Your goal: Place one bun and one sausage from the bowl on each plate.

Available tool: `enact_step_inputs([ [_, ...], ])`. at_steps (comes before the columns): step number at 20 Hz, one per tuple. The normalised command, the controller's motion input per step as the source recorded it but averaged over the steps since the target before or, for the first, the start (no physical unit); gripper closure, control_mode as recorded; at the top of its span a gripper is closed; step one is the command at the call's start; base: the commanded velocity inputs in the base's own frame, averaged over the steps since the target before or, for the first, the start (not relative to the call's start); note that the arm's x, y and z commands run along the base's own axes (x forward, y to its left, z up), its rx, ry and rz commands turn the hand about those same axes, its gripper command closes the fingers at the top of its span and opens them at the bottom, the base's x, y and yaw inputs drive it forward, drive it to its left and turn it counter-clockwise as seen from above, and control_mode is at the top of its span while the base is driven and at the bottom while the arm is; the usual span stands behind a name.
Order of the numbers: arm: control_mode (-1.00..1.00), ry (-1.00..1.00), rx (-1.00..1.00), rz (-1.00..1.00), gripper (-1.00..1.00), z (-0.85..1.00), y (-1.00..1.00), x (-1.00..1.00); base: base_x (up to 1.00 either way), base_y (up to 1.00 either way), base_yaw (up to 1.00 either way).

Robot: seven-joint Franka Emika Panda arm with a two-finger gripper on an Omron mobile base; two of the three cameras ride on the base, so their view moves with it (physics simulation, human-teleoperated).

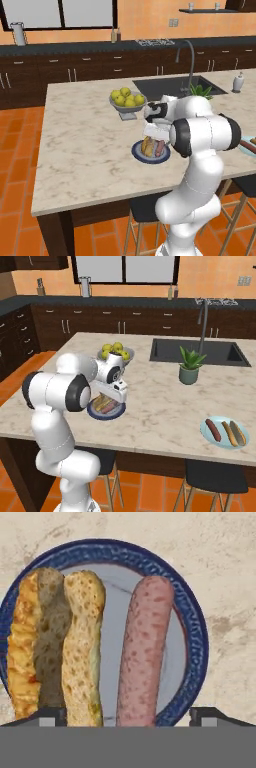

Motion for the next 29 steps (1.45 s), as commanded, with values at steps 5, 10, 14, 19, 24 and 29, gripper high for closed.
enact_step_inputs([
  [5, -1.0, -0.06, -0.22, 0.0, -1.0, 0.88, 0.59, -0.84, 0.0, 0.0, 0.0],
  [10, -1.0, -0.12, -0.38, 0.12, -1.0, 0.46, 1.0, -1.0, 0.0, 0.0, 0.0],
  [14, -1.0, 0.0, -0.49, 0.16, -1.0, 0.03, 1.0, -1.0, 0.0, 0.0, 0.0],
  [19, -1.0, 0.0, -0.37, 0.11, -1.0, -0.03, 0.93, -1.0, 0.0, 0.0, 0.0],
  [24, -1.0, 0.0, -0.01, 0.0, -1.0, -0.09, 0.05, -0.17, 0.0, 0.0, 0.0],
  [29, -1.0, 0.0, 0.0, 0.0, -1.0, 0.0, 0.0, 0.0, 0.0, 0.0, 0.0],
])
